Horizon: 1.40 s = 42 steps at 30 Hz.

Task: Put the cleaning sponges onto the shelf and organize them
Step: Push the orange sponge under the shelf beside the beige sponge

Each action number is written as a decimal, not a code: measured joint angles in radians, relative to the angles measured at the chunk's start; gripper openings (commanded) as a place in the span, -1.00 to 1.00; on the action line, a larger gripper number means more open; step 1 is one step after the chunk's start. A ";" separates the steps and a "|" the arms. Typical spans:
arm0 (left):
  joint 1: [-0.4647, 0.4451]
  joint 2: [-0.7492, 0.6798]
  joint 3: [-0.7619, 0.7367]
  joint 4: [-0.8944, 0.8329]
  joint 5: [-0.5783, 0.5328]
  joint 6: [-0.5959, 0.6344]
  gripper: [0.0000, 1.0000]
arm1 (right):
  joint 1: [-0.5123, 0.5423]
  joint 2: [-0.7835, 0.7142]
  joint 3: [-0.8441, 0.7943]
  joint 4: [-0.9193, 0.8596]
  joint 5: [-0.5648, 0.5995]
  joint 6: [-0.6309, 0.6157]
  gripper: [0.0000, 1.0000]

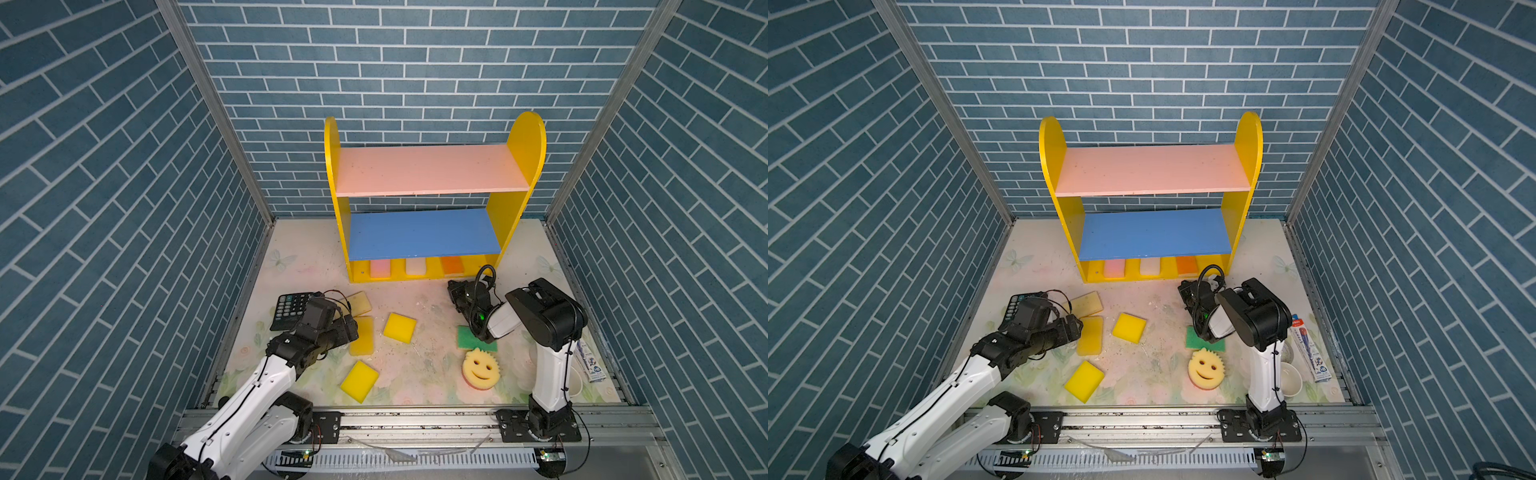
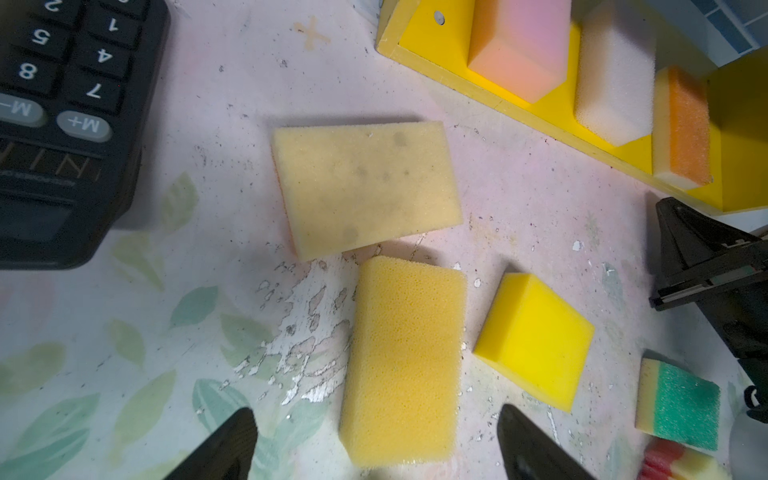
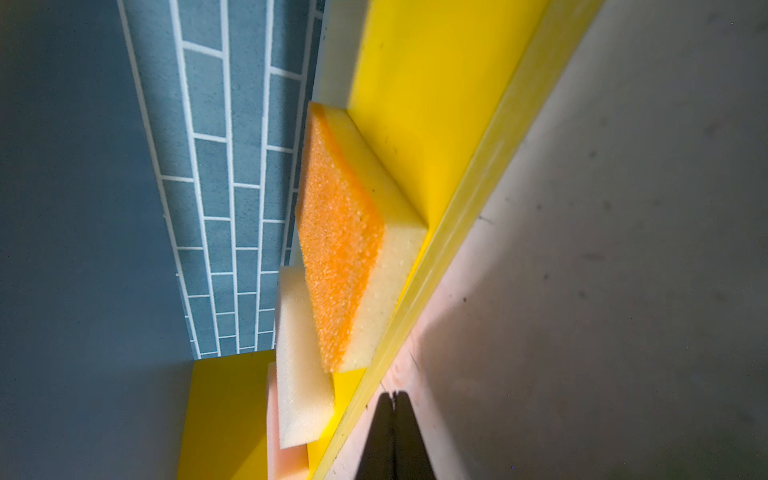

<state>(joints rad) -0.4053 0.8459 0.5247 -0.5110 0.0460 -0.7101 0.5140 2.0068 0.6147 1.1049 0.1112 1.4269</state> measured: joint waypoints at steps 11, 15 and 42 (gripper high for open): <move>0.000 -0.002 -0.017 0.000 0.000 0.000 0.83 | -0.002 0.034 -0.001 0.089 0.016 -0.013 -1.00; 0.000 0.000 -0.017 0.002 0.000 -0.001 0.83 | 0.003 0.042 0.000 0.107 0.043 -0.014 -1.00; 0.000 0.014 -0.021 0.010 0.002 -0.001 0.83 | 0.007 0.132 0.084 0.198 0.103 -0.014 -1.00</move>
<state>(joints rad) -0.4053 0.8597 0.5041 -0.5014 0.0475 -0.7109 0.5209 2.1387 0.6987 1.3033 0.2138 1.4128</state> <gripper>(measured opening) 0.915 0.043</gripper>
